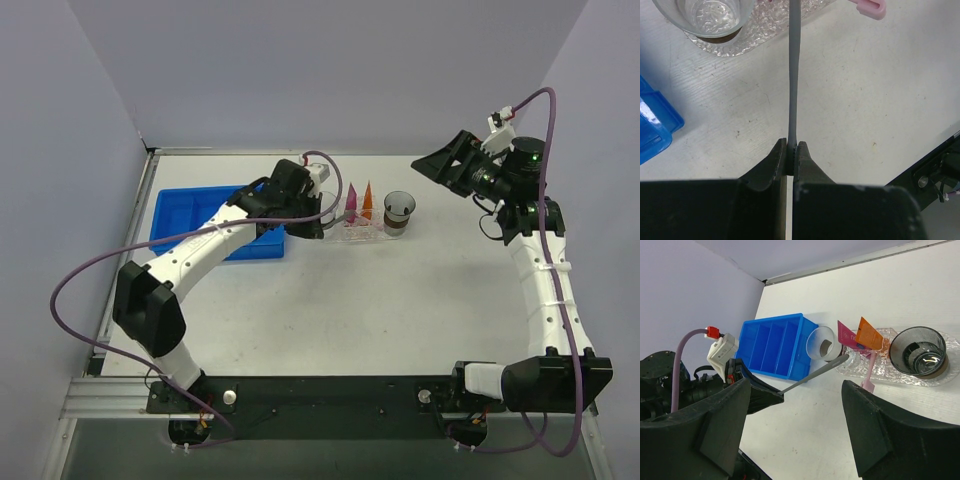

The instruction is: Prepare toiletry sets of a toothbrush and toothpaste on the tray

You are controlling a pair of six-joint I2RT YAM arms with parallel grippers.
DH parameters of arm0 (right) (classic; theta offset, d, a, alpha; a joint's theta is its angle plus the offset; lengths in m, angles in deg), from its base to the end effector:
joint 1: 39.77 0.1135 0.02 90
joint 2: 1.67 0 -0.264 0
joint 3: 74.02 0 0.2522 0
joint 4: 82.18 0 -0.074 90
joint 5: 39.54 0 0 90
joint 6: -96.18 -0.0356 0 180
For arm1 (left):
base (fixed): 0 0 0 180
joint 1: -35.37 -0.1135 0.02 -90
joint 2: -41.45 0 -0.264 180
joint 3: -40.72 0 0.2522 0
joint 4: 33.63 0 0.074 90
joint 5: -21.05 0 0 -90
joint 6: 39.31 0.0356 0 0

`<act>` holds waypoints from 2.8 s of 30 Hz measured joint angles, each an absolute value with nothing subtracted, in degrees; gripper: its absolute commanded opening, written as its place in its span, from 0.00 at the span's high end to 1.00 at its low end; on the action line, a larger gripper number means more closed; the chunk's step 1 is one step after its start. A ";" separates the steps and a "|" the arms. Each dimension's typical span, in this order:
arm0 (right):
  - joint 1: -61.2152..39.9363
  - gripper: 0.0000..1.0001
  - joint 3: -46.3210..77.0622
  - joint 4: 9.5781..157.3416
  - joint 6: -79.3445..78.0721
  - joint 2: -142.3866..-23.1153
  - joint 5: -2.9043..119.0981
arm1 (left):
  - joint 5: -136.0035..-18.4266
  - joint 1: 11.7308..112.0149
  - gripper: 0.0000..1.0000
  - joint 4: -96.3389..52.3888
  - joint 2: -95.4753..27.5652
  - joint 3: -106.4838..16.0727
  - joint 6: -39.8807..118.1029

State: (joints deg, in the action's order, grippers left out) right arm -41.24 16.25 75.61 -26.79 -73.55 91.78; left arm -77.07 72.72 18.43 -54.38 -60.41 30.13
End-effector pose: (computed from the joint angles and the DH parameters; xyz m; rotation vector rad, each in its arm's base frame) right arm 0.2782 0.0164 0.4373 -0.0663 1.7173 0.9997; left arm 0.2933 -0.2302 0.3198 0.4301 2.4376 -0.6284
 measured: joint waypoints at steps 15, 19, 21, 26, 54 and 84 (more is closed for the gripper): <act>-41.98 0.32 16.53 75.13 -26.71 -74.71 91.80 | -77.07 72.72 1.00 21.47 -60.33 -66.42 30.40; -41.98 0.32 16.53 75.10 -26.71 -74.71 91.80 | -77.05 72.72 1.00 22.21 -61.72 -68.28 30.40; -42.01 0.32 16.53 75.10 -26.71 -74.71 91.78 | -77.01 72.72 1.00 22.67 -62.29 -68.93 30.42; -42.09 0.32 16.53 75.08 -26.71 -74.71 91.78 | -76.88 72.74 1.00 24.01 -62.62 -69.39 30.68; -42.62 0.32 16.53 75.04 -26.71 -74.71 91.78 | -75.33 73.59 1.00 26.21 -64.76 -71.49 31.07; -43.14 0.32 16.47 75.02 -26.51 -74.71 91.78 | -71.54 74.73 1.00 23.00 -65.57 -69.94 30.81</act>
